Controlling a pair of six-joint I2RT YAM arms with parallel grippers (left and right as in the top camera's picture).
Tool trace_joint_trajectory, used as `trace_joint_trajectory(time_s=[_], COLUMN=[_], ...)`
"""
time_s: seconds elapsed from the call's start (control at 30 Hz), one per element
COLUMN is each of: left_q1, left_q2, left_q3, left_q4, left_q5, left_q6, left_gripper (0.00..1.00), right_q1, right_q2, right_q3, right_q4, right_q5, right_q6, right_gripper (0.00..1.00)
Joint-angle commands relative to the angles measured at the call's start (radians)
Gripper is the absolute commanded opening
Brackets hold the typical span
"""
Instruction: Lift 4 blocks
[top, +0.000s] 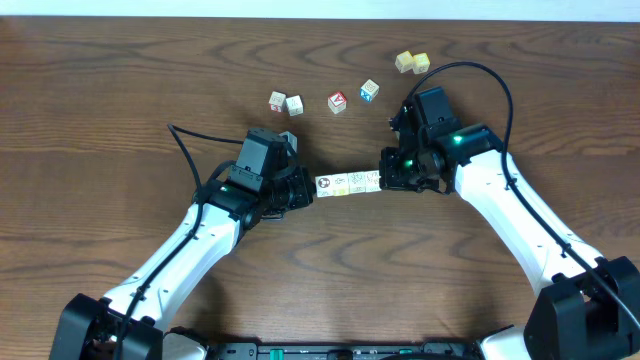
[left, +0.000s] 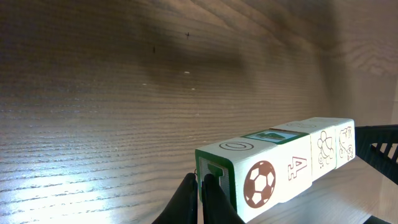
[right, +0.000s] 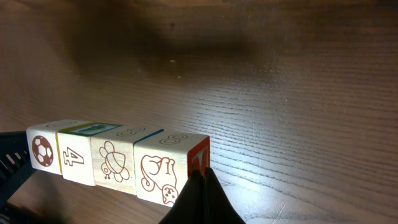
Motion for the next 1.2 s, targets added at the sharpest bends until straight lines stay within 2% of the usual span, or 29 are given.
trace_joint_trajectory(time_s=[0.0,1.17], left_q1=[-0.024,-0.024], left_q2=[-0.022,-0.013], left_q3=[0.024,0.023], left_q4=[0.031,0.031], left_q5=[0.127,0.087], left_q6=[-0.016,-0.035], left_gripper=[0.07,0.07], right_q1=[0.050,0.050], right_q2=[-0.002,0.006], right_q3=[0.013,-0.050], right_q4=[0.016,0.072], right_q5=[-0.193,-0.192], right_q6=[0.015,0.034], right_gripper=[0.01,0.01])
